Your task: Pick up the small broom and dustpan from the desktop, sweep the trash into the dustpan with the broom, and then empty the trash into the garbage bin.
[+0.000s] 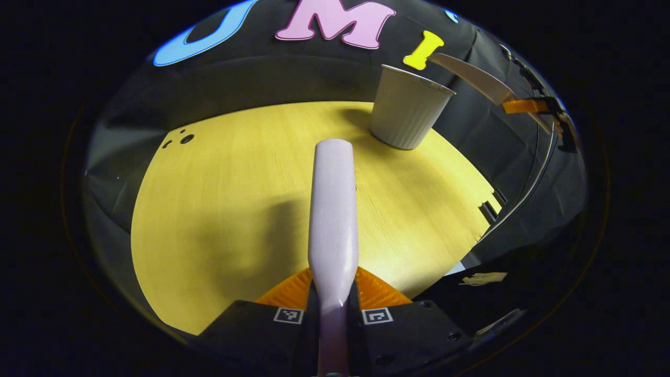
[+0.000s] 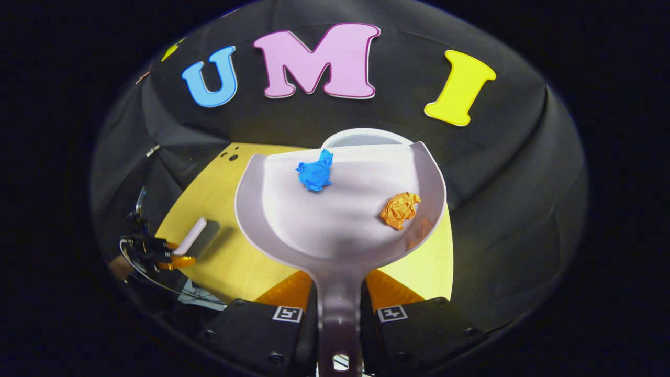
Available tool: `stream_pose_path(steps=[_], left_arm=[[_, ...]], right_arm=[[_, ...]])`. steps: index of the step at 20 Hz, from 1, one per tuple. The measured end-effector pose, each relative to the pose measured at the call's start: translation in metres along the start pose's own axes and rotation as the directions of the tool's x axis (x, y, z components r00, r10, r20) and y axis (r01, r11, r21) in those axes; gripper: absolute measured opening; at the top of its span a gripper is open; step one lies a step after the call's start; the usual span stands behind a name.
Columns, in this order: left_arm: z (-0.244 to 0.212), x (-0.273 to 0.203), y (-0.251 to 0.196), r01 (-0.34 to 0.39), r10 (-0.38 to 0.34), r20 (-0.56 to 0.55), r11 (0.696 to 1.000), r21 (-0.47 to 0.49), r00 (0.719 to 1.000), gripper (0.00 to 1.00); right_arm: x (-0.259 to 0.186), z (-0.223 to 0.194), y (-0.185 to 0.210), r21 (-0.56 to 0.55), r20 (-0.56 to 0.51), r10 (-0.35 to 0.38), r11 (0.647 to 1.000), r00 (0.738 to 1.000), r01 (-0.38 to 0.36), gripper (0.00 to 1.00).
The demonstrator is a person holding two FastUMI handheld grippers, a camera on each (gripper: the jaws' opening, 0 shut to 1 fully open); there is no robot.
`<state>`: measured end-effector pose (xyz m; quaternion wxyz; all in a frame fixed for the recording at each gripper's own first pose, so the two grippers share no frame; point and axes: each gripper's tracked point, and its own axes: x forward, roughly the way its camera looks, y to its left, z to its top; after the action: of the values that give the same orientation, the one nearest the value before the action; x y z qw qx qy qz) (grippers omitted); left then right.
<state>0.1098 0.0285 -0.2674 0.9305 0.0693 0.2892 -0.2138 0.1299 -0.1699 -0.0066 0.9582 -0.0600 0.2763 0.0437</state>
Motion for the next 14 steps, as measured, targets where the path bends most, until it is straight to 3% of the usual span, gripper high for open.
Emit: stream_pose_path(steps=[9,11,14], left_arm=[[0.014,0.002,0.008,-0.092,0.098,0.044,0.989,-0.117,0.994,0.27],[0.015,-0.004,0.018,-0.129,0.136,0.046,0.983,-0.128,0.990,0.27],[0.015,-0.008,0.032,-0.147,0.161,0.048,0.967,-0.208,0.986,0.26]], right_arm=[[0.083,0.066,-0.095,0.051,0.016,-0.173,0.984,0.985,0.172,0.37],[0.098,0.071,-0.110,0.033,0.003,-0.213,0.977,0.977,0.212,0.37],[0.112,0.076,-0.119,-0.084,0.017,-0.284,0.955,0.959,0.284,0.37]])
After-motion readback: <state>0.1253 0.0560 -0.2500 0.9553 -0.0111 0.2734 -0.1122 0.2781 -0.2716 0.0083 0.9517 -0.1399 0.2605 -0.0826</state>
